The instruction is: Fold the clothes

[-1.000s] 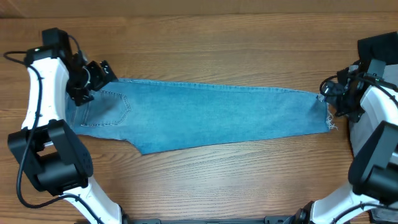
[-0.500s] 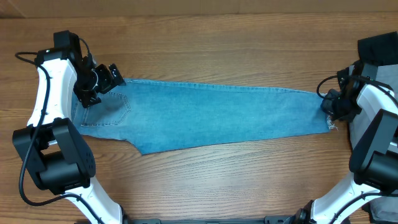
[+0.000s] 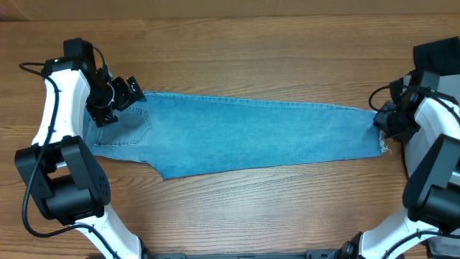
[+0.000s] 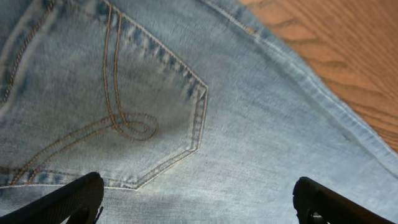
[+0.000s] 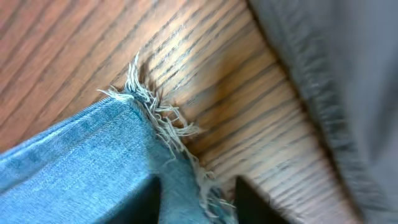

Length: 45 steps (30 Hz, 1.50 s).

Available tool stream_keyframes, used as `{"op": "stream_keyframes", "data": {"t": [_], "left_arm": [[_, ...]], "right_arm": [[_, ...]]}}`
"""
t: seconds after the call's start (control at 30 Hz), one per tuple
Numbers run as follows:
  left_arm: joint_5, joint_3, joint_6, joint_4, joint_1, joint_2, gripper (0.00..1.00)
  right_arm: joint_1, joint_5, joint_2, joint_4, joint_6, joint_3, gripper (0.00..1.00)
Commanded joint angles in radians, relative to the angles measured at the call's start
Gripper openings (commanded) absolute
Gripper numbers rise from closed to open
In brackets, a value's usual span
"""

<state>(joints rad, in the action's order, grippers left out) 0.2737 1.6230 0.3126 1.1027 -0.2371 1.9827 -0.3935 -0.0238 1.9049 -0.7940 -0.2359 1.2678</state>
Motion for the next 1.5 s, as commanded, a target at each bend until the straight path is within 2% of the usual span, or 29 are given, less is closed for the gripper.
{"op": "stream_keyframes", "data": {"t": [0.0,0.13,0.2,0.47,0.63,0.73,0.77,0.83,0.9,1.17,1.27,1.47], "left_arm": [[0.005,-0.032,0.002,-0.009,0.005,0.009,1.0],[0.005,-0.053,0.002,-0.027,0.005,0.009,1.0],[0.005,-0.055,0.002,-0.035,0.005,0.009,1.0],[0.005,-0.055,0.002,-0.037,0.011,0.009,1.0],[0.005,-0.055,0.002,-0.037,0.011,0.009,1.0],[0.005,-0.055,0.002,-0.041,0.011,0.009,1.0],[0.005,-0.055,0.002,-0.042,0.011,0.009,1.0],[0.005,-0.055,0.002,-0.042,0.011,0.009,1.0],[0.004,-0.055,0.002,-0.042,0.011,0.009,1.0],[-0.019,-0.057,0.002,-0.042,0.011,0.009,1.0],[-0.019,-0.057,0.002,-0.042,0.011,0.009,1.0],[-0.018,-0.057,0.003,-0.056,0.011,0.009,1.0]], "right_arm": [[-0.02,-0.027,-0.027,0.002,0.028,0.001,0.46],[-0.04,-0.02,-0.019,-0.006,0.088,0.0,0.46],[-0.045,0.016,-0.003,-0.009,0.107,-0.005,0.42],[-0.045,0.129,0.087,-0.014,0.159,-0.006,0.36],[-0.045,0.221,0.108,-0.03,0.226,-0.011,0.4],[-0.045,0.295,0.108,-0.052,0.245,-0.012,0.4],[-0.045,0.31,0.108,-0.063,0.245,-0.012,0.32],[-0.045,0.307,0.108,-0.071,0.244,-0.012,0.22],[-0.045,0.306,0.108,-0.073,0.238,-0.012,0.04],[-0.047,0.23,0.08,-0.094,0.128,0.024,0.04],[-0.047,0.177,0.024,-0.119,0.059,0.059,0.04],[0.033,0.129,-0.1,-0.158,0.048,0.089,0.04]]}}
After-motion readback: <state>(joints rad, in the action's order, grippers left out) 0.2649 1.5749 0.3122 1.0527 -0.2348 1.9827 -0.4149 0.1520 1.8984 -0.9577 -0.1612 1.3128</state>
